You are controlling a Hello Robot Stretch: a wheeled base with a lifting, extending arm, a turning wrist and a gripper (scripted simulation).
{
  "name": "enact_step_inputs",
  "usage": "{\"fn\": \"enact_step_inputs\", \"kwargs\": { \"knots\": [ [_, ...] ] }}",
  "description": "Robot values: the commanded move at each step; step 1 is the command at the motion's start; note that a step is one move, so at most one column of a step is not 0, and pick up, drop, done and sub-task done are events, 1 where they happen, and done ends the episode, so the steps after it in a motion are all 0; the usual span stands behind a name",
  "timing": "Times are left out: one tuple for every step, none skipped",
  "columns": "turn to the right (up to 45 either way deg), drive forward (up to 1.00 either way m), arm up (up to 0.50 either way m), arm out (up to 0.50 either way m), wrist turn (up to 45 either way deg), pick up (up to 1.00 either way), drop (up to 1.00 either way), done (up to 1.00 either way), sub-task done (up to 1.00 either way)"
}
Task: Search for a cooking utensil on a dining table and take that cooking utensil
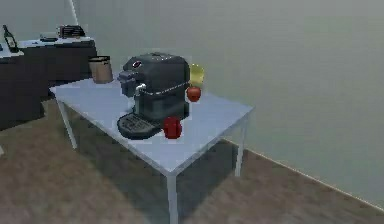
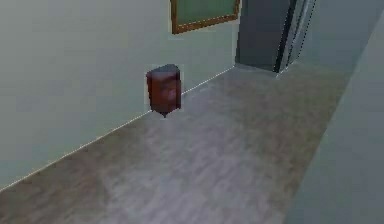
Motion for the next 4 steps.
{"fn": "enact_step_inputs", "kwargs": {
  "knots": [
    [-45.0, 0.00, 0.00, 0.00, 0.0, 0.00, 0.00, 0.00, 0.00],
    [-3.0, 0.00, 0.00, 0.00, 0.0, 0.00, 0.00, 0.00, 0.00],
    [0.0, 1.00, 0.00, 0.00, 0.0, 0.00, 0.00, 0.00, 0.00],
    [0.0, 0.80, 0.00, 0.00, 0.0, 0.00, 0.00, 0.00, 0.00]
  ]
}}
